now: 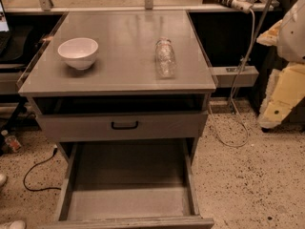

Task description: Place water bottle into middle drawer

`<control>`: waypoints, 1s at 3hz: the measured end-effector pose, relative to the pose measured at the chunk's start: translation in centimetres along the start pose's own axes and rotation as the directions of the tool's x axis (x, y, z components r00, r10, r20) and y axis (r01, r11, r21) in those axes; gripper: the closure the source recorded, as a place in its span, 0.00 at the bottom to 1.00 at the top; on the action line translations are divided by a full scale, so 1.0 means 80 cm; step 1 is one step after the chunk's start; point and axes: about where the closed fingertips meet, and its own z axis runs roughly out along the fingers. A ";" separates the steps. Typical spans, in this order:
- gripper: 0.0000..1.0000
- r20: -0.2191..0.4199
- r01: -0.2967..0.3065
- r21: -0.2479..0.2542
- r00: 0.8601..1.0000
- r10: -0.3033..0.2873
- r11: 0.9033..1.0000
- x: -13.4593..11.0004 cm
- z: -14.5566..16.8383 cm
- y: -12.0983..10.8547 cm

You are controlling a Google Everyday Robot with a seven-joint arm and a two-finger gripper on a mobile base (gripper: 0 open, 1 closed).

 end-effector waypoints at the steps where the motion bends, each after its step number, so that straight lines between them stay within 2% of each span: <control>1: 0.00 0.000 0.000 0.000 1.000 0.000 1.000 0.000 0.000 0.000; 2: 0.00 0.000 -0.005 -0.001 1.000 0.005 1.000 -0.002 0.000 -0.001; 3: 0.00 -0.004 0.063 -0.033 0.998 -0.063 0.997 -0.019 -0.014 0.021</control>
Offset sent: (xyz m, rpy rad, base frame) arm 0.0100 0.0119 -0.0006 0.0142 0.0383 -0.0424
